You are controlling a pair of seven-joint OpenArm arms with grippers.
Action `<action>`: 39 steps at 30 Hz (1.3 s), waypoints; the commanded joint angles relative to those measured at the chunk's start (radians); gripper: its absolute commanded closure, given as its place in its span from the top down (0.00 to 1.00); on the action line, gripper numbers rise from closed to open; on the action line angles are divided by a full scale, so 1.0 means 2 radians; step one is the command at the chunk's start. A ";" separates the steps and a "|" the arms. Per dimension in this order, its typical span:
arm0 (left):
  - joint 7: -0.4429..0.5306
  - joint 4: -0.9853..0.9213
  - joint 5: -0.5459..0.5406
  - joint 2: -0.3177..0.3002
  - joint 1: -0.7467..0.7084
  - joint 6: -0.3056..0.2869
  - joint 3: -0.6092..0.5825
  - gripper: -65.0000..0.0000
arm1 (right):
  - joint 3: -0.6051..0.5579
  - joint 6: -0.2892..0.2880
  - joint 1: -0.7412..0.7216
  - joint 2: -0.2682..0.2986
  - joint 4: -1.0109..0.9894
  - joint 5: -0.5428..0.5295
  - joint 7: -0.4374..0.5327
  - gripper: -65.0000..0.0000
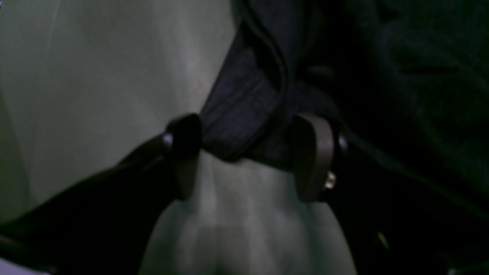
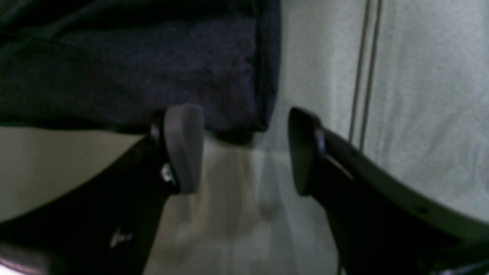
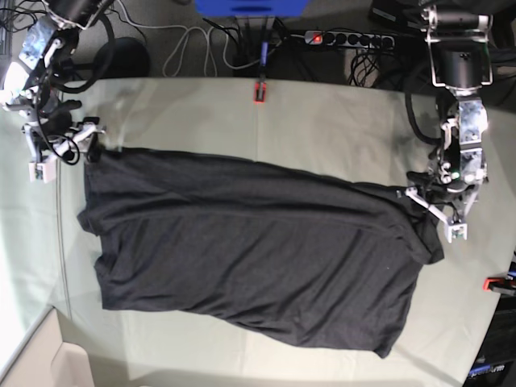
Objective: Layout the t-shirt on the table in an organized manner, then fold the t-shirt properly
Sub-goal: 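Grasp the t-shirt edge corners with both grippers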
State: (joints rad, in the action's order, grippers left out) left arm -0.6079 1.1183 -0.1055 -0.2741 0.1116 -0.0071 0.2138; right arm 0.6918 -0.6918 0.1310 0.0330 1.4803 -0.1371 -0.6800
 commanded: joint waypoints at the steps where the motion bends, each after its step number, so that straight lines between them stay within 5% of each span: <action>1: 0.010 0.010 0.000 -0.006 0.011 0.002 0.002 0.52 | 0.001 -0.003 -0.004 0.005 0.007 -0.007 0.010 0.55; 5: 0.018 0.010 -0.004 -0.006 0.018 0.002 0.002 0.35 | 0.001 -0.003 -0.004 0.005 0.007 -0.007 0.010 0.55; 12: 0.031 0.005 0.000 -0.006 0.021 0.002 -0.001 0.30 | 0.001 -0.003 -0.004 0.006 0.007 -0.006 0.010 0.55; 16: 0.030 0.005 0.000 -0.006 0.021 0.002 0.002 0.00 | 0.001 -0.003 -0.004 0.006 0.007 -0.006 0.010 0.55; 39: 0.030 0.113 -0.004 -0.009 -0.049 0.001 0.081 0.00 | 0.002 -0.003 -0.029 0.018 -0.011 -0.005 0.011 0.56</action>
State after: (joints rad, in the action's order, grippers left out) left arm -0.5694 1.3243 -0.1150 -0.2745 -0.0006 -0.0074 0.3710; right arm 0.6930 -0.6922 0.0841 0.0517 1.4433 -0.1368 -0.6796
